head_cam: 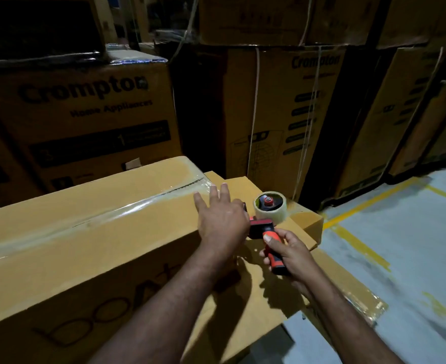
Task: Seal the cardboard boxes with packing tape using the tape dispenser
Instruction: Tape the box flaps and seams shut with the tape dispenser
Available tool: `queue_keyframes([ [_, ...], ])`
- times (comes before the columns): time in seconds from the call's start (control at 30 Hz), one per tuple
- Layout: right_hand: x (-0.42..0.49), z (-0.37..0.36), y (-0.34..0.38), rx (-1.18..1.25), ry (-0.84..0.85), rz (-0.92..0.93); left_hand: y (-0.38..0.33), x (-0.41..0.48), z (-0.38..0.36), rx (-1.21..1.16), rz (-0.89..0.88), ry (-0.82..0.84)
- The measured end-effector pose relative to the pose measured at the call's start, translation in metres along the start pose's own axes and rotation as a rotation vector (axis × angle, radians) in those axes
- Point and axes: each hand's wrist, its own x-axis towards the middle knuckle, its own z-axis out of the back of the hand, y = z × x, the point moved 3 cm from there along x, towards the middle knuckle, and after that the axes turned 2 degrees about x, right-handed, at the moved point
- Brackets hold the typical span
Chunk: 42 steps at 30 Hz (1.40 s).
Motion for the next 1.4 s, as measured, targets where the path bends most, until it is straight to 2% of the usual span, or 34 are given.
queue_keyframes([
  [0.17,0.039,-0.028,-0.011,0.033,-0.084,0.024,-0.003,-0.002,-0.007,0.044,-0.052,-0.017],
  [0.37,0.07,-0.043,-0.016,-0.076,-0.128,0.007,0.012,-0.012,-0.006,0.054,-0.139,-0.049],
  [0.6,0.11,-0.055,-0.024,-0.212,-0.035,-0.017,0.025,-0.035,-0.003,0.03,-0.202,-0.088],
  [0.67,0.122,-0.054,-0.031,-0.261,-0.026,-0.002,0.03,-0.043,-0.004,0.026,-0.23,-0.164],
  [0.73,0.132,-0.051,-0.039,-0.431,-0.015,0.013,0.034,-0.049,-0.01,0.059,-0.184,-0.234],
  [0.93,0.172,-0.044,-0.049,-1.012,0.159,0.064,0.007,-0.057,-0.013,0.107,0.275,-0.322],
  [1.0,0.184,-0.044,-0.051,-1.12,0.229,0.068,0.002,-0.057,-0.017,0.12,0.293,-0.375],
  [1.1,0.196,-0.038,-0.054,-1.268,0.271,0.036,0.003,-0.057,-0.023,0.112,0.208,-0.552],
  [1.17,0.195,-0.038,-0.047,-1.433,0.295,0.041,0.008,-0.058,-0.025,0.13,0.179,-0.613],
  [1.23,0.188,-0.04,-0.025,-1.535,0.21,0.114,0.012,-0.063,-0.024,0.149,0.156,-0.663],
  [1.33,0.186,-0.049,0.007,-1.381,0.074,0.276,0.018,-0.075,-0.022,0.158,0.107,-0.732],
  [1.4,0.186,-0.059,0.021,-1.127,0.126,0.367,0.021,-0.084,-0.022,0.141,0.062,-0.756],
])
